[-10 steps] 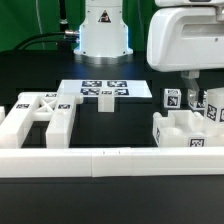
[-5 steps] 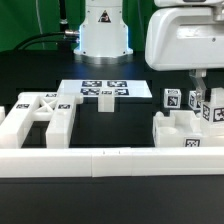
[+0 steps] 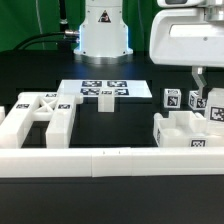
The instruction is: Assemble chair
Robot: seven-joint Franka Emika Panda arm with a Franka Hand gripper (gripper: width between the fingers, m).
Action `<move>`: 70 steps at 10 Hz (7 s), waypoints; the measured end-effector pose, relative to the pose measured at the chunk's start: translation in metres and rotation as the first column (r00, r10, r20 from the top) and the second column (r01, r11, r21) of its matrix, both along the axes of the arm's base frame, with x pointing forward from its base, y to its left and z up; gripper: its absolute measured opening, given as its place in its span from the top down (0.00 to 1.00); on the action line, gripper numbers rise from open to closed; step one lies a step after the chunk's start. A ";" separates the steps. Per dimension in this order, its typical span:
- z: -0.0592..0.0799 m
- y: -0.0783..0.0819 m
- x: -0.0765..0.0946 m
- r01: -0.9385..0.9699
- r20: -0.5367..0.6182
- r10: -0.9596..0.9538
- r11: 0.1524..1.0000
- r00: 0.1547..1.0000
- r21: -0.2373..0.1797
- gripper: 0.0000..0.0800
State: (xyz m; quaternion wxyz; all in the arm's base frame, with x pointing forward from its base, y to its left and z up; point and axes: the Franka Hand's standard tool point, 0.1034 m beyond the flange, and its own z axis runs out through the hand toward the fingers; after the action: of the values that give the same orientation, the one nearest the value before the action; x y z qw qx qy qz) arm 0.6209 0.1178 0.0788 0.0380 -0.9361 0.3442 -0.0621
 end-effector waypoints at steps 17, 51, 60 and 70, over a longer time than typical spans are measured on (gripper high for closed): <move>-0.002 0.011 0.000 -0.494 -0.025 0.494 0.866 0.869 -0.078 0.19; 0.006 -0.149 -0.105 -0.733 -0.036 0.750 0.632 0.660 -0.251 0.19; -0.035 -0.149 -0.144 -0.695 -0.221 0.685 0.718 0.695 0.041 0.19; -0.045 -0.147 -0.159 -0.465 -0.647 0.653 0.749 0.394 0.472 0.19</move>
Offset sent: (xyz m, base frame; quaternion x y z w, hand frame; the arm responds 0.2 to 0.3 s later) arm -0.0033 0.0023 -0.0012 -0.0181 -0.0029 0.2192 0.9755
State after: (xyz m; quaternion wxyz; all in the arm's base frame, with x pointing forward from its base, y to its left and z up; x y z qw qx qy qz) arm 0.4618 -0.0295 0.0342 0.0036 -0.9141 -0.0078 0.4054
